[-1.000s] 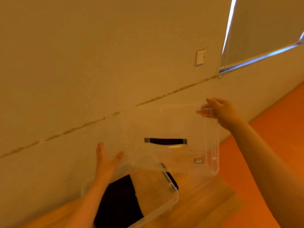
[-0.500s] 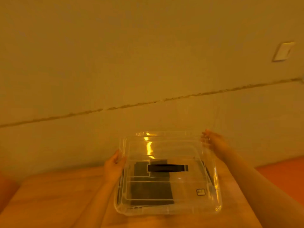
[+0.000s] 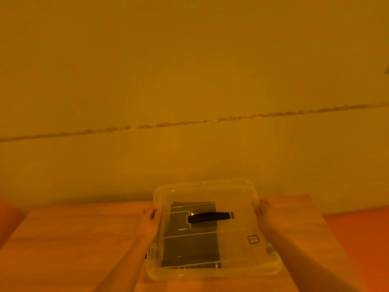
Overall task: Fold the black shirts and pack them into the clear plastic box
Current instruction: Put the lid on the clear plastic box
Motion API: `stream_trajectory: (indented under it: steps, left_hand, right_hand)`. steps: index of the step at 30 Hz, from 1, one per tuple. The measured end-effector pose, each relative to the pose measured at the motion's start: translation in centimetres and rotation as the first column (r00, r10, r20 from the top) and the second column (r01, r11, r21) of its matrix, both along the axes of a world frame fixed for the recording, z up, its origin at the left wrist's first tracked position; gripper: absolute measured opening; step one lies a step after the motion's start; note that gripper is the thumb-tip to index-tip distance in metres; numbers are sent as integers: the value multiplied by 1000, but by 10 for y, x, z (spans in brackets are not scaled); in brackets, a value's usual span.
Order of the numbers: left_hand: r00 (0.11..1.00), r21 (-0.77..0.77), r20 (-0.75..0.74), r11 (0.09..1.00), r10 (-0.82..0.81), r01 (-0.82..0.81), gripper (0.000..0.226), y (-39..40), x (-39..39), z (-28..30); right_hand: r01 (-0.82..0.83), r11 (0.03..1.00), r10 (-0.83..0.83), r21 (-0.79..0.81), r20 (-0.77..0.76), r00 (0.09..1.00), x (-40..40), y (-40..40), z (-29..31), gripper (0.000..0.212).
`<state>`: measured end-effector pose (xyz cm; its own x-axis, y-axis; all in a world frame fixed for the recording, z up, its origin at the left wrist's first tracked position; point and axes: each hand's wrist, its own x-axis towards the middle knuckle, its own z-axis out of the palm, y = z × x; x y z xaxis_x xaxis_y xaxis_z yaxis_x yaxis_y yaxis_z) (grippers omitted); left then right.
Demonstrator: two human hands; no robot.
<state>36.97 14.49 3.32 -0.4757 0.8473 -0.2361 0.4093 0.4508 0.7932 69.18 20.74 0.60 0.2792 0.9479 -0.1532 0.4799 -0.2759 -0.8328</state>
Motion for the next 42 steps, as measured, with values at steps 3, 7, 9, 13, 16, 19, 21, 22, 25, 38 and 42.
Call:
stream_trajectory:
  steps: [3, 7, 9, 13, 16, 19, 21, 22, 25, 38, 42]
  left_hand:
    - [994, -97, -97, 994, -56, 47, 46, 2, -1, -7]
    - [996, -75, -55, 995, -68, 64, 46, 5, -2, -13]
    - [999, -91, 50, 996, 2, 3, 52, 5, 0, -13]
    - [974, -193, 201, 979, 99, -60, 45, 7, 1, -20]
    - [975, -232, 160, 966, 153, -113, 32, 11, -5, -27]
    - [987, -141, 25, 978, 158, -153, 40, 12, -4, -33]
    - [985, -58, -46, 984, 167, -170, 38, 11, -1, -34]
    - [982, -47, -96, 985, 160, -165, 37, 11, 1, -33]
    - [979, -76, -175, 990, 103, -118, 33, 12, 5, -32]
    - [976, -67, -190, 991, 103, -117, 20, 10, 10, -31]
    - [972, -70, -209, 989, 111, -128, 20, 11, 12, -29]
  right_hand:
    - [-59, 997, 63, -47, 89, 994, 6, 4, -13, 32]
    - [-44, 994, 64, -102, 200, 978, 5, -4, -22, 41]
    - [-28, 995, 47, -99, 188, 981, 6, -12, -26, 43]
    - [10, 989, -25, -150, -99, 995, 8, -21, -27, 54]
    - [139, 902, -280, -408, -309, 909, 11, -18, -19, 88]
    - [91, 861, -303, -501, -359, 883, 14, -21, -12, 82]
    - [160, 911, -271, -380, -259, 927, 13, -20, -19, 58]
    - [211, 932, -269, -296, -170, 948, 12, -19, -24, 50]
    - [227, 961, -221, -159, 51, 974, 8, -14, -33, 40]
    - [159, 979, -144, -124, 124, 982, 11, -12, -53, 18]
    - [169, 981, -155, -98, 134, 979, 11, -12, -56, 18]
